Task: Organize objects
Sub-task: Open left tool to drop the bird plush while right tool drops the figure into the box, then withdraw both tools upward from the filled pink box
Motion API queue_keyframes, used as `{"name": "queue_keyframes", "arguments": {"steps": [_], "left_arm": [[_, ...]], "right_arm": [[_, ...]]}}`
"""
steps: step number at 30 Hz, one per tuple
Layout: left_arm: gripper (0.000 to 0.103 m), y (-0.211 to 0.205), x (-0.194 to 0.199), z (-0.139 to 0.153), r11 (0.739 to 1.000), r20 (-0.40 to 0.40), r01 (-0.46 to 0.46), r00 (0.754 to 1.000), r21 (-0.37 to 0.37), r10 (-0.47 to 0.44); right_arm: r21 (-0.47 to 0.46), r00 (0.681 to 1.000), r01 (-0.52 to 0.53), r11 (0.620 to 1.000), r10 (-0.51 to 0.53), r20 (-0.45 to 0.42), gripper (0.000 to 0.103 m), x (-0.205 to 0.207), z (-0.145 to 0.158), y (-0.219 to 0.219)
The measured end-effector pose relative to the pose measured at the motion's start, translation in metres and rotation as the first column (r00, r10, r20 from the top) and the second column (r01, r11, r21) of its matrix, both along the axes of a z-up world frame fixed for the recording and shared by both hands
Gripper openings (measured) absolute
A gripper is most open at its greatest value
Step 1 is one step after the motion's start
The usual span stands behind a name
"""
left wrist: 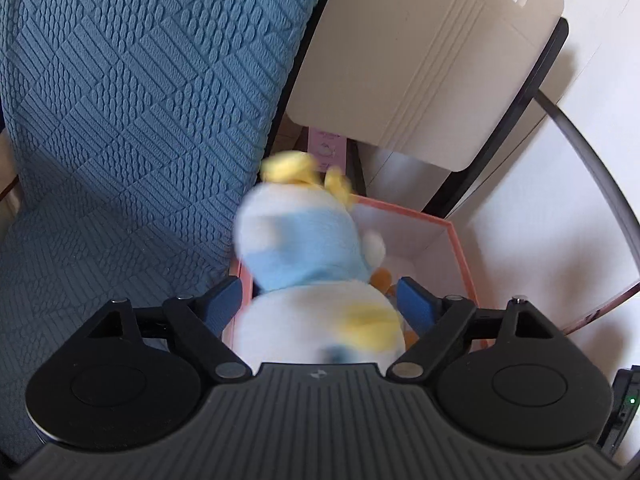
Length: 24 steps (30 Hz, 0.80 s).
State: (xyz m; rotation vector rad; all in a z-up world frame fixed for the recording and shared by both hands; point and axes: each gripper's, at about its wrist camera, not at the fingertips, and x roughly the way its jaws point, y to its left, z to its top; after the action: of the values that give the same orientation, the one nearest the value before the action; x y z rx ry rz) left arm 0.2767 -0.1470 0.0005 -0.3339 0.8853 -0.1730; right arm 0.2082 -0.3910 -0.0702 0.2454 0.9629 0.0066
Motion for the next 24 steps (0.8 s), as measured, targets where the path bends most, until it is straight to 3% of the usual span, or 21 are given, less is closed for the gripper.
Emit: {"name": "queue_keyframes", "arguments": {"steps": [3,17,24], "left_arm": [[0.088,-0.002,-0.012,0.01,1.0,0.019,0.005,1.0,0.03,-0.006],[0.088,0.013,-0.085,0.072,0.998,0.098,0.043,0.994,0.052,-0.048],[0.089,0.021,-0.112,0.093,0.997,0.128,0.063,0.989,0.041,-0.068]], "right_arm": [[0.003,1.0,0.005,1.0,-0.006,0.024,0.07,-0.002,0.01,-0.002],[0.007,0.972,-0.015,1.0,0.013,0.233,0.07,-0.046,0.124,0.007],[0.012,0.96,-0.03,0.999,0.025,0.278,0.07,-0.073,0.158,0.03]]}}
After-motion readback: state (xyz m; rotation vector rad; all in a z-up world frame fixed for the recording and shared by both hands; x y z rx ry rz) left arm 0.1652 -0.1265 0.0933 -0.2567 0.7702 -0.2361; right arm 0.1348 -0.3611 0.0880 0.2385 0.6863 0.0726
